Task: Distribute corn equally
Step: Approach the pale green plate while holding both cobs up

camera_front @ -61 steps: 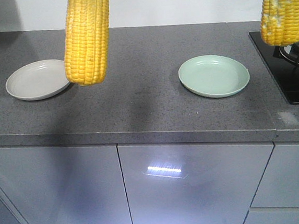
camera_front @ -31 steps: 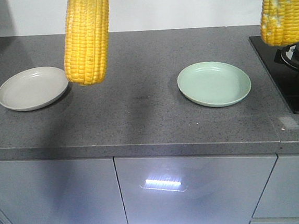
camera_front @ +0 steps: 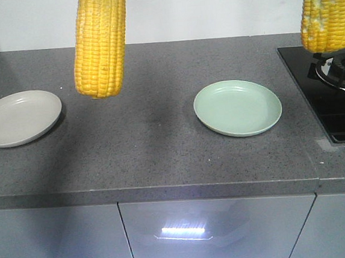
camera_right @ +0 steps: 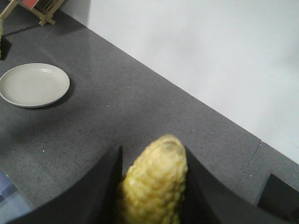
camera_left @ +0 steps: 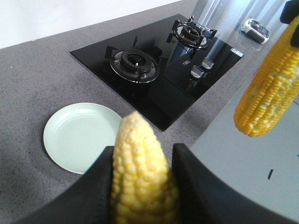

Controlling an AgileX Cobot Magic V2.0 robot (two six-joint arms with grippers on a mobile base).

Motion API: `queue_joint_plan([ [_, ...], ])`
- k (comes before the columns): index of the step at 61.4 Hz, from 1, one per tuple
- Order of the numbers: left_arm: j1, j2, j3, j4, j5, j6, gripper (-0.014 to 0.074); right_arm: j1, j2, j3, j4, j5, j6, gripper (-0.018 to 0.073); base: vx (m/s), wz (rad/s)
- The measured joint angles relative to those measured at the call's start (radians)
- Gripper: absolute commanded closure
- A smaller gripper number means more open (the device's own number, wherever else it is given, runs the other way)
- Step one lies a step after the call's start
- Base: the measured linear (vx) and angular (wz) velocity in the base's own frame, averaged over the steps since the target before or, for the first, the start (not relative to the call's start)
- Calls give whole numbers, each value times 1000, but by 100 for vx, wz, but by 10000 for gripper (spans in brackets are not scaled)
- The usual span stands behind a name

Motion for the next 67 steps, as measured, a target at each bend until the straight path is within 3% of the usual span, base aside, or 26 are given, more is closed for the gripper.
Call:
queue_joint_plan([
  [67, 0, 0, 0, 0, 0, 0, 604, 0, 0, 0, 0, 0, 0, 564, 7, -2],
])
